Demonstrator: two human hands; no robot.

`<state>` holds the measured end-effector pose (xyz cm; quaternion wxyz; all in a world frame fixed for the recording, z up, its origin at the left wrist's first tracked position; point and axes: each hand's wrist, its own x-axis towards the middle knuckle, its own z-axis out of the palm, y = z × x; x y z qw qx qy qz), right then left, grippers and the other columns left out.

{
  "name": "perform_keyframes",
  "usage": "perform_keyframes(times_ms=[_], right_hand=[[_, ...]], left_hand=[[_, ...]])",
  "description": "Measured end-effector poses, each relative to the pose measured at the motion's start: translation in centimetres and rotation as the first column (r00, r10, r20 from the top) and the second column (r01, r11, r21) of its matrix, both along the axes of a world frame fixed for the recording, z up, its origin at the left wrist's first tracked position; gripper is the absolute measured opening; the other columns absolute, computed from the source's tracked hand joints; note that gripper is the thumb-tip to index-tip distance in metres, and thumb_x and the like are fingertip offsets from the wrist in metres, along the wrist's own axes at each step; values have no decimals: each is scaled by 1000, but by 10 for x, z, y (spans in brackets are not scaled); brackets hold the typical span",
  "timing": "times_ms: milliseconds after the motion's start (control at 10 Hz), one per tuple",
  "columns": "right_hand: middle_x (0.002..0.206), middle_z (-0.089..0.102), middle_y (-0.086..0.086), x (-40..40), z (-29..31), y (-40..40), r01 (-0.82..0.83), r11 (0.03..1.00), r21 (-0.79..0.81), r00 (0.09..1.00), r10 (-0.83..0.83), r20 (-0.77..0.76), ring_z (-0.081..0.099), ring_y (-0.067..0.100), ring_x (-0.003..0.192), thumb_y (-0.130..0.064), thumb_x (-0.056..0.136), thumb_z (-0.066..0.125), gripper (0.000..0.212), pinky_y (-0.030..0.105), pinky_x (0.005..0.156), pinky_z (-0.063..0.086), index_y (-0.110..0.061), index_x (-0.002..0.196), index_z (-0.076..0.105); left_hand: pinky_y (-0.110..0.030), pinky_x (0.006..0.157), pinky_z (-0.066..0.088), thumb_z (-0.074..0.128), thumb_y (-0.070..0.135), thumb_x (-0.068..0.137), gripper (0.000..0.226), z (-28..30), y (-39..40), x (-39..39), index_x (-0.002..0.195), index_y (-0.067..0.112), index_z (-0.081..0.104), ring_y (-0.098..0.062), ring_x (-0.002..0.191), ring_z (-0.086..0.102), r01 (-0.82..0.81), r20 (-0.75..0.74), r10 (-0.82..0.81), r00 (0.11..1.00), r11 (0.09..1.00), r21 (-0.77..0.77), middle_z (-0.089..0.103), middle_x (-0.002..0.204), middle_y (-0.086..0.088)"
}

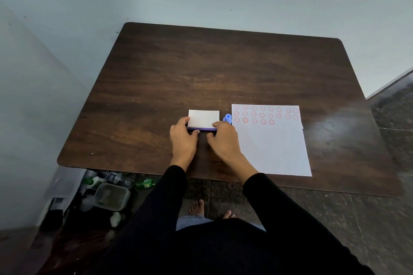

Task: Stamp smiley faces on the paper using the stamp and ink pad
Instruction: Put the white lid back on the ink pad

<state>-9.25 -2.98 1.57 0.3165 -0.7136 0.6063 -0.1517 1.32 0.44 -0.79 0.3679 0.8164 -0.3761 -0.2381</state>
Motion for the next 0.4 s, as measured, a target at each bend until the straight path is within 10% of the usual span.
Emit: perform_keyframes(times_ms=[200,400], right_hand=[[115,65,13,-6,2,6,50,992,-115,999,-50,6,61,25,100,-16,89,52,33,33,84,50,-5,119,59],[98,66,9,-27,-5,13,56,947,-318,998,-46,40,61,22,89,-17,90,53,17,31,72,49,-9,101,62]], left_hand=[[-38,94,46,67,0,75,51,4,2,-3,124,6,53,-29,112,50,21,-1,-21,1000,999,-27,62,119,-14],[-45,109,25,62,5,73,67,7,13,-22,135,9,36,-35,135,25,41,235,-61,970,995,88,24,151,-17]])
